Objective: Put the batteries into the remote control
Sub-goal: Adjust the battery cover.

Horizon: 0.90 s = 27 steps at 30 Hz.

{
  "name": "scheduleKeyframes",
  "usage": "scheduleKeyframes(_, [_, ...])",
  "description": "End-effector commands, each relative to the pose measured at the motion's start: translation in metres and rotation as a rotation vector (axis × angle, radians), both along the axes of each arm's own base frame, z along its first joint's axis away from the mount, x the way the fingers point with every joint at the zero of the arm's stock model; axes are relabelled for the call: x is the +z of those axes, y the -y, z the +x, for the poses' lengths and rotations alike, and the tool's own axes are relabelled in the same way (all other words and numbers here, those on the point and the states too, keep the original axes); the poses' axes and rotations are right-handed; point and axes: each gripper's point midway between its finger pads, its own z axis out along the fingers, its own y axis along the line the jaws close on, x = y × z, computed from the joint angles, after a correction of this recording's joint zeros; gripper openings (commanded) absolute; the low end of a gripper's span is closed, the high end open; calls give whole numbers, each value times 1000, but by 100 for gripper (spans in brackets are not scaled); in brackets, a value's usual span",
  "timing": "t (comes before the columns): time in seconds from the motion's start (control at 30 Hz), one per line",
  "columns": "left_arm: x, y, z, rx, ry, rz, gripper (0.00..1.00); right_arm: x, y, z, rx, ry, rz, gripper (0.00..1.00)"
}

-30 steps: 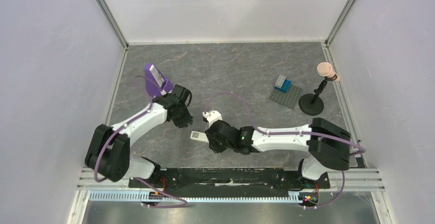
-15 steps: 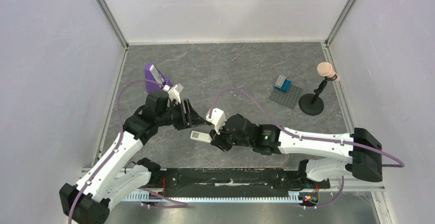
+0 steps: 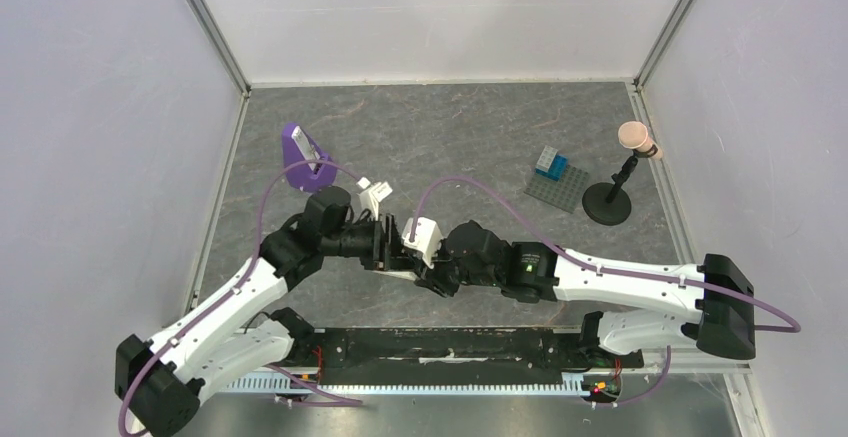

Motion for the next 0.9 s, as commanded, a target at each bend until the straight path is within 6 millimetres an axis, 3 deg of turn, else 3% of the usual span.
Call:
scheduleKeyframes(0.0, [-4,16,-5,-79,43,0,54,30,-13,1,33,25,74,18])
scheduleKeyframes(0.13, [-12,18,-5,-79,34,38,48,34,-13,0,31,20,85,18])
scheduleKeyframes(0.27, [-10,17,-5,-79,34,42,33,30,-11,-2,34,14,81,18])
scheduleKeyframes(0.43, [-13,14,-7,-72,12,61,28,28,-9,-2,33,9,78,18])
scheduleKeyframes(0.57, [-13,14,-9,-72,-1,60,8,25,-8,-2,30,7,73,19])
scheduleKeyframes(0.63, [-12,13,-10,-73,-5,58,2,24,-7,-2,29,4,70,24])
scheduleKeyframes(0.77, [-7,12,-8,-54,9,54,2,17,-3,-5,49,9,55,56])
scheduleKeyframes(0.87, [-3,11,-9,-50,22,47,2,15,5,-10,95,45,52,64])
